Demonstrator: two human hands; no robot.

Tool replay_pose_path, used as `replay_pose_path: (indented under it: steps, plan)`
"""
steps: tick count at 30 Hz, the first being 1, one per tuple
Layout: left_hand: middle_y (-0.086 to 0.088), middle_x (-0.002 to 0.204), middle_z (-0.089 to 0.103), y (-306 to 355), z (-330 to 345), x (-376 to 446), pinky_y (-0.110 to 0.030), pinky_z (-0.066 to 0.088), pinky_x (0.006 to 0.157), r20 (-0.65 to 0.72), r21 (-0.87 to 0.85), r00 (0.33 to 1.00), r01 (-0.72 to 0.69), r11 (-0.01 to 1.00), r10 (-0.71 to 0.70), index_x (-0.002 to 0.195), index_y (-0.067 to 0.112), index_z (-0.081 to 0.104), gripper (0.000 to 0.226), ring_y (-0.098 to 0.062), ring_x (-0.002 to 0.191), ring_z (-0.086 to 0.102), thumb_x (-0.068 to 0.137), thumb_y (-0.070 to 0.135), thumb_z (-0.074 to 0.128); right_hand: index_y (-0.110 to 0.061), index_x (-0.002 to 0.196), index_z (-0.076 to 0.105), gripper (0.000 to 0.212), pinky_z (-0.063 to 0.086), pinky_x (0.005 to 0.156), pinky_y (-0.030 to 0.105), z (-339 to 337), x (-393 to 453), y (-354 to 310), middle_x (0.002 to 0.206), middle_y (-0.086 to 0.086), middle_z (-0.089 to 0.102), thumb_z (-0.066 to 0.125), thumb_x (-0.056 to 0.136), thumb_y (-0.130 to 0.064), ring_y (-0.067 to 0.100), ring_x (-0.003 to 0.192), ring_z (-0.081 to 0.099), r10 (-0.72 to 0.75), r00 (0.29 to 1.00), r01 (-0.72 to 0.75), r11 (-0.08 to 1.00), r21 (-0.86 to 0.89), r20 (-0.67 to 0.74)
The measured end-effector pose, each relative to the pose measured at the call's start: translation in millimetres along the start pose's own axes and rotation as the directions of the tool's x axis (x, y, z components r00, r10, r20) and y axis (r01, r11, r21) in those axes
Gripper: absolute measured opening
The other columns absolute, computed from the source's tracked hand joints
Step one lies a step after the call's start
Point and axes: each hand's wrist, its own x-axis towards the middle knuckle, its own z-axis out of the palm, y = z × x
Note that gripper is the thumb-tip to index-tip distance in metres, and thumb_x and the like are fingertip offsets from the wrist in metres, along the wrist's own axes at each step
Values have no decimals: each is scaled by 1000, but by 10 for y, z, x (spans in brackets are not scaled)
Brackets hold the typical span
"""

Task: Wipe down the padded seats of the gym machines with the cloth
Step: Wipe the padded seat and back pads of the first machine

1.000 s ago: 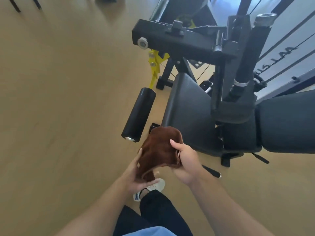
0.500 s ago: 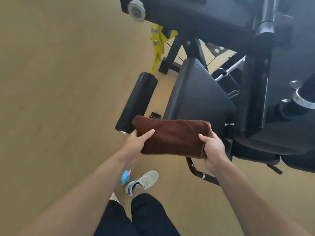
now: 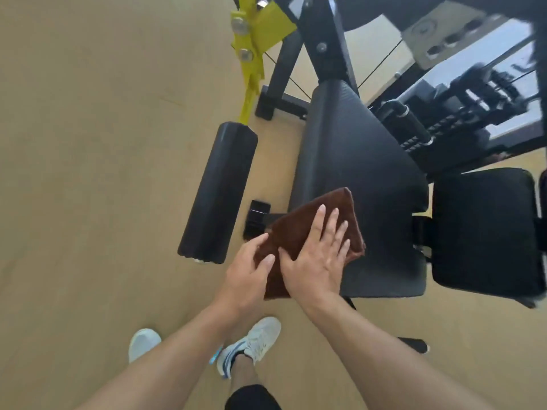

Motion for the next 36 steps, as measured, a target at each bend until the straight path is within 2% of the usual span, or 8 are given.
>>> replay_pose_path:
  steps: [10, 14, 17, 20, 23, 26, 31, 36]
  plan:
    - [26, 141, 49, 139, -311, 593, -21, 35, 109, 131, 90, 964, -242, 966, 230, 143, 44, 43, 43, 4, 131, 45, 101, 39, 49, -30, 161, -6, 90, -4, 125, 55, -283, 1724, -342, 169, 3, -19, 55, 96, -44, 33, 155, -16, -76, 996, 75, 997, -32, -38]
    - [22, 143, 50, 23, -247, 511, -27, 35, 114, 135, 53, 965, -233, 971, 224, 143, 40, 43, 41, 1, 135, 44, 103, 33, 48, -28, 161, 0, 79, 1, 126, 54, -144, 902, -255, 169, 5, -15, 49, 100, -36, 35, 155, -9, -103, 993, 103, 995, -2, -60]
    - [20, 141, 52, 42, -192, 378, -36, 40, 116, 105, 23, 972, -213, 977, 209, 140, 39, 47, 37, -2, 131, 49, 104, 30, 48, -26, 162, 11, 96, 10, 125, 53, 169, -305, -90, 170, 10, 0, 65, 85, -41, 39, 155, 6, -108, 992, 102, 991, -84, -72]
    - [27, 139, 48, 126, -200, 414, -38, 38, 117, 136, 54, 972, -201, 978, 192, 137, 47, 45, 35, 1, 133, 44, 104, 35, 46, -29, 162, 15, 102, 11, 121, 54, 308, -602, 50, 170, 10, 11, 67, 76, -52, 40, 153, 16, -113, 993, 111, 987, -116, -15]
    - [28, 137, 48, 216, -238, 549, -36, 39, 115, 154, 36, 964, -223, 974, 215, 139, 45, 46, 37, 2, 132, 44, 103, 37, 47, -32, 161, -6, 94, 5, 125, 53, 163, -111, 0, 170, 9, -8, 55, 91, -50, 39, 155, -2, -170, 985, 164, 976, -145, -34]
    - [24, 136, 52, 314, -266, 702, -34, 44, 112, 163, 1, 958, -240, 971, 237, 141, 44, 46, 39, -2, 130, 50, 102, 39, 47, -32, 160, -10, 78, -1, 125, 55, -35, 595, -166, 168, 6, -20, 39, 101, -49, 37, 154, -13, -143, 988, 136, 984, -111, -56]
    - [20, 142, 52, 431, -196, 970, -41, 43, 113, 160, -40, 944, -287, 957, 290, 143, 46, 43, 49, -6, 134, 49, 95, 54, 44, -33, 159, -9, 79, -1, 125, 56, -183, 1574, -376, 168, 3, -20, 42, 101, -50, 35, 155, -13, -58, 994, 48, 993, -104, -96]
    - [17, 142, 53, 571, -49, 1170, -39, 40, 116, 135, -105, 947, -278, 955, 290, 143, 43, 43, 46, -5, 134, 48, 97, 49, 45, -35, 160, -4, 81, -3, 124, 53, -321, 2134, -426, 168, 1, -21, 48, 99, -47, 33, 155, -14, -70, 995, 63, 994, -93, -75]
